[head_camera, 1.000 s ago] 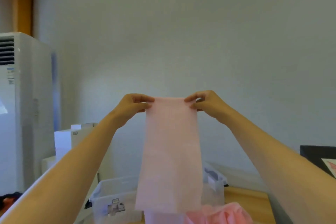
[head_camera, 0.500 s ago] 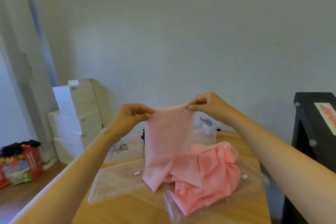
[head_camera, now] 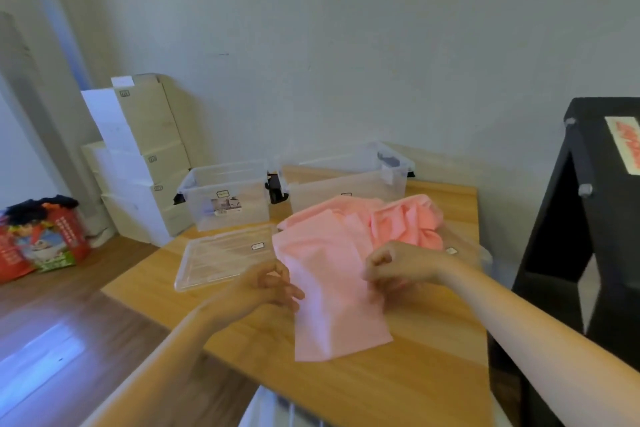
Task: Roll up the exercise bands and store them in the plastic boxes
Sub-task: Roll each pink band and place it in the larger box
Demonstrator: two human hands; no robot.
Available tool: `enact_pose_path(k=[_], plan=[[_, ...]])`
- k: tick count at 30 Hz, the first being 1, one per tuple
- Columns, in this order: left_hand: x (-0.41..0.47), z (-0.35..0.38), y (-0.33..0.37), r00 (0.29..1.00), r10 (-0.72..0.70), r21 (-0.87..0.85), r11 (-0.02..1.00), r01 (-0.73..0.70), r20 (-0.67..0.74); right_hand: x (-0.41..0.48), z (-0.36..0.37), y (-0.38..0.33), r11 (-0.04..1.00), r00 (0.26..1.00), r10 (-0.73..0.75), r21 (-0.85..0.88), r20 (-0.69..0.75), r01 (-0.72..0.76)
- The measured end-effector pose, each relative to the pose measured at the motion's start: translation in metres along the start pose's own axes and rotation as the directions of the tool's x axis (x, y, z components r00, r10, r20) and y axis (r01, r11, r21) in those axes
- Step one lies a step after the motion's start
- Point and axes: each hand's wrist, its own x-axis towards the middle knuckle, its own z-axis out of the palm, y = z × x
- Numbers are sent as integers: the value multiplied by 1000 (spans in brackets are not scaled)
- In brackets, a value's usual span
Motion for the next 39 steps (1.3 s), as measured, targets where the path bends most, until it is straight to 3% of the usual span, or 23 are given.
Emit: enact_pose_path(k=[3, 6, 11, 17, 20, 23, 28, 34, 39], plan=[[20, -7, -11, 981, 10, 26, 1000, -5, -192, 28, 3, -5, 990, 930, -141, -53, -341, 131], [46, -13, -22, 955, 29, 87, 996, -4, -295, 63, 0, -4, 976, 832, -205, -175, -515, 132], [91, -32, -53, 896, 12, 216, 972, 93, -443, 117, -8, -2, 899, 814, -241, -438, -529, -18], [126, -57, -97, 898, -51, 179, 973, 143, -437, 173, -23, 0, 747, 879, -211, -650, -428, -138], [128, -50, -92, 874, -2, 375, 903, 211, -485, 184, -17, 20, 793, 880, -147, -586, -451, -168], [131, -40, -95, 870, 121, 568, 799, 200, -477, 187, -8, 41, 859, 822, -153, -485, -548, -163], [138, -41, -85, 833, 62, 409, 889, 204, -550, 186, -14, 33, 927, 773, -204, -372, -601, -44], [138, -57, -34, 843, 94, 187, 982, 7, -529, 168, -41, -1, 969, 743, -208, -238, -636, 67], [134, -68, 31, 828, 209, 120, 978, -172, -521, 138, -65, -49, 963, 672, -265, -160, -692, 216]])
